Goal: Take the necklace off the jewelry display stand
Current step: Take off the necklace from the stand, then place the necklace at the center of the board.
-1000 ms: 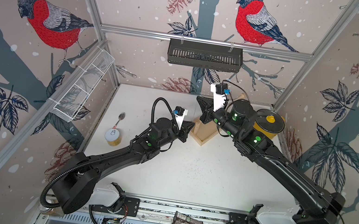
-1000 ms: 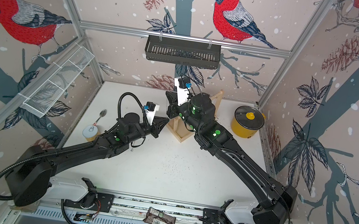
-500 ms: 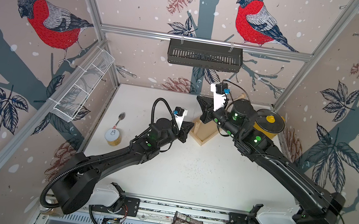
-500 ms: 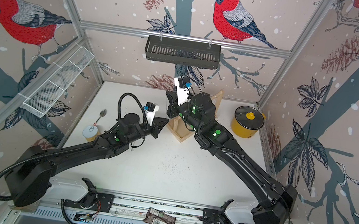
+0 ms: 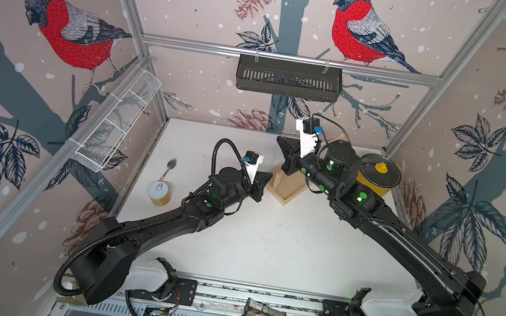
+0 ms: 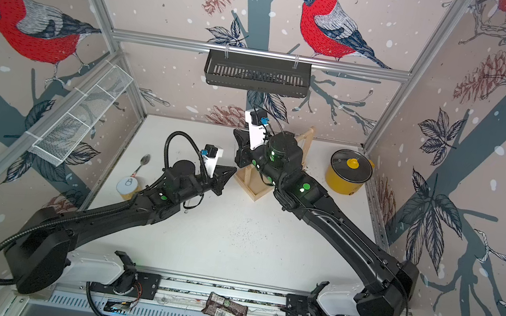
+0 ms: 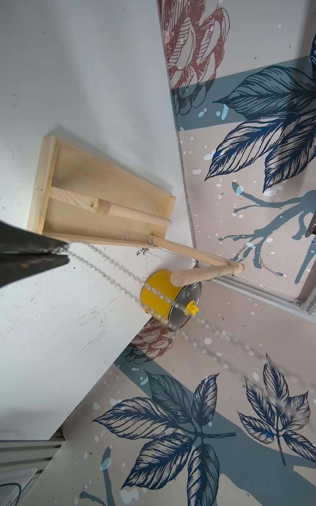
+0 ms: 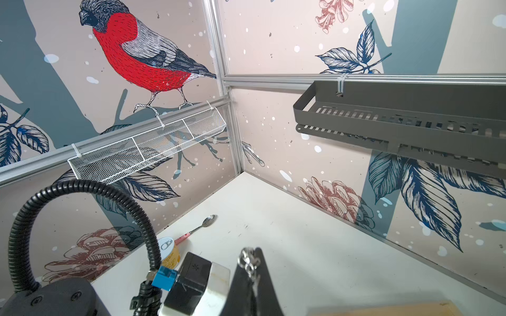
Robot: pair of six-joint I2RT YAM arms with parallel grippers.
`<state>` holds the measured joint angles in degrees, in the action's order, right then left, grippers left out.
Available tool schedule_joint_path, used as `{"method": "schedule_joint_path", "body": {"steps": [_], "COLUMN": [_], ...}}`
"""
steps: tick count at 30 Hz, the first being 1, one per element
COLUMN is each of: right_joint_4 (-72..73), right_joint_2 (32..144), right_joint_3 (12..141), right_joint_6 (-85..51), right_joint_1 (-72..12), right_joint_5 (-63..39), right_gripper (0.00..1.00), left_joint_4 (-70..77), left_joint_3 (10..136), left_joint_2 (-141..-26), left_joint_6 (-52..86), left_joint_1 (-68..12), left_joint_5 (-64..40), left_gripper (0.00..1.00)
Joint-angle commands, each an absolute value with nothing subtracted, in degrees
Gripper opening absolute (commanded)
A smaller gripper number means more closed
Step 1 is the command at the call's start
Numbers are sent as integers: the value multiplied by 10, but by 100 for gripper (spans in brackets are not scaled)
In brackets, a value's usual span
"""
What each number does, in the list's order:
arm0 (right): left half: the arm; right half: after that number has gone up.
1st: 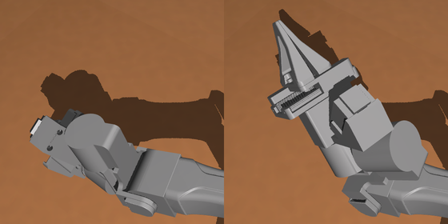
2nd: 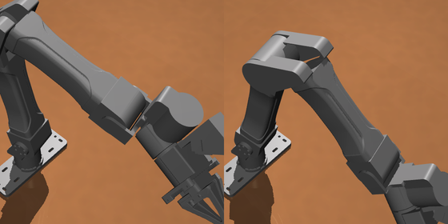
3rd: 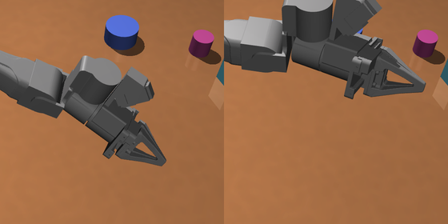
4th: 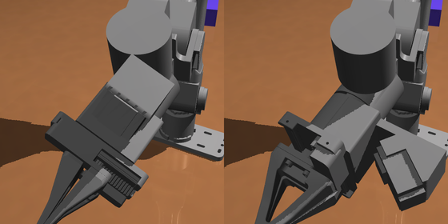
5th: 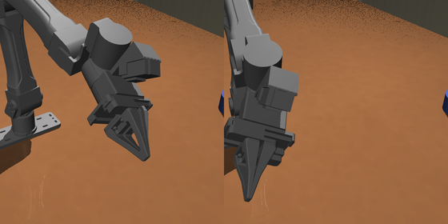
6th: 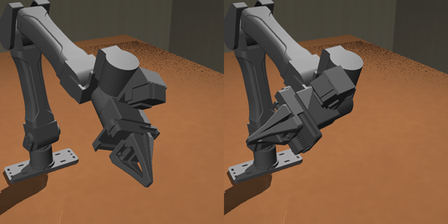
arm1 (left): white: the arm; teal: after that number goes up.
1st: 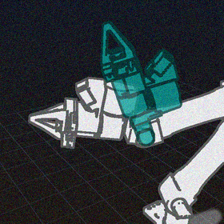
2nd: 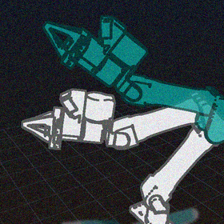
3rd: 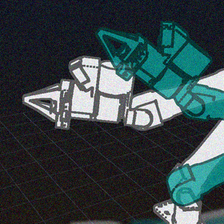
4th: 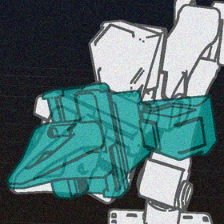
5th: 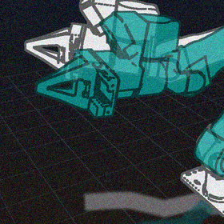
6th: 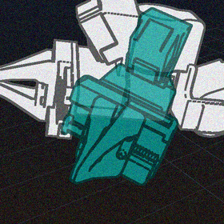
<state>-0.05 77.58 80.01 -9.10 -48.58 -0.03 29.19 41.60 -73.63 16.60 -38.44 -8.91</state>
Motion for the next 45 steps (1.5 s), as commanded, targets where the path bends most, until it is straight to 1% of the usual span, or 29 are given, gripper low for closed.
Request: {"method": "schedule_joint_path", "body": {"steps": [1,8,12,19,24,31,39,41,45], "right_joint_4": [14,10,7,-4,9,23,25,31,44], "right_joint_2": [770,766,767,783,796,842,914,934,972], "right_joint_3": [798,786,773,748,717,697,707,713,727], "right_joint_6": [-93,-107,-118,-151,-171,-200,-211,-214,-217], "right_joint_1": [-486,-488,-493,-500,-504,-504,-497,-495,-493], "right_joint_5": [4,4,10,17,18,-6,-27,-41,-62], "right_gripper": [4,4,4,4,4,4,3,3,3], "left_joint_4": [300,282,256,188,114,74,-57,-83,-98], "left_joint_3": [415,399,382,345,337,306,314,312,308], "left_joint_2": [-733,-721,-703,-668,-669,-671,-687,-683,-708], "left_joint_6": [168,190,220,266,299,352,354,348,357], "left_joint_1": [-383,-379,-364,-341,-331,-310,-266,-264,-255], "left_joint_5": [-102,-124,-163,-223,-251,-312,-324,-314,-302], "left_gripper": [0,0,0,0,0,0,0,0,0]}}
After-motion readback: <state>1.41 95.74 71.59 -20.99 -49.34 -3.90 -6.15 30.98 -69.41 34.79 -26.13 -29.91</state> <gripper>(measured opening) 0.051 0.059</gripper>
